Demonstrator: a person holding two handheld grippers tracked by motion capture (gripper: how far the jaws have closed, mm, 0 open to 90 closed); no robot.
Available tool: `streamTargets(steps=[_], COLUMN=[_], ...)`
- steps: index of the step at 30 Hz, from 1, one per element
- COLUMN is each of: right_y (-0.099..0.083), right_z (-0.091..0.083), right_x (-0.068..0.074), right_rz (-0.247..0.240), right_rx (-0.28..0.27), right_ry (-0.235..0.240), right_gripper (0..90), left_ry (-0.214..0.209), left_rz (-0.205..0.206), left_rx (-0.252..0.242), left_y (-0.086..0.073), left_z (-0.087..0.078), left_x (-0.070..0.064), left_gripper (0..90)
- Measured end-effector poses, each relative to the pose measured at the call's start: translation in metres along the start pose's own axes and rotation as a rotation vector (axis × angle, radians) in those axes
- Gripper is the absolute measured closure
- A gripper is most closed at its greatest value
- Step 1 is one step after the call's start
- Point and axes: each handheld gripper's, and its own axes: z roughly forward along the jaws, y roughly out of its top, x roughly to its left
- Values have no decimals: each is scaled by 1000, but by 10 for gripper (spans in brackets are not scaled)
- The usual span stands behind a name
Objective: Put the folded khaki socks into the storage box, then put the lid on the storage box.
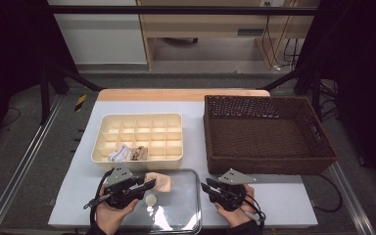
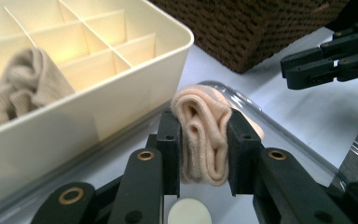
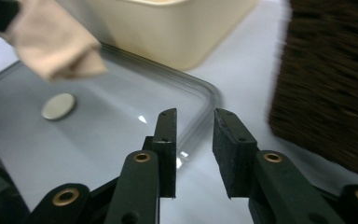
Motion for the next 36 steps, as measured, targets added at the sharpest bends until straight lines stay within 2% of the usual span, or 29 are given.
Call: streamTargets(steps=[5,9,14,20,28,36], right_y=[-8,-13,-14,-18,-22,-25], right_z=[-15,-23,-27,-31,-35,-35], right_x=[-17,-25,-27,-31,-37,-38], right_rz=[34,46,51,55,66,72], right_rx=[-9,-13,-19,-16,-17,-6], right_ry=[-53,-95,-107,-116,-128,-129], right_gripper=[679,655,634,611,603,599], left_ry=[10,28,48,64,93,143], left_rz=[10,15,27,41,39,58], left_rx=[-14,-21,-26,-57,-58,2], left_y=[12,21,34,49,70,83], left_z=[-4,-6,-9,-12,-6,12], left_x=[1,5,11,16,24,34], left_gripper=[699,699,699,699,699,699])
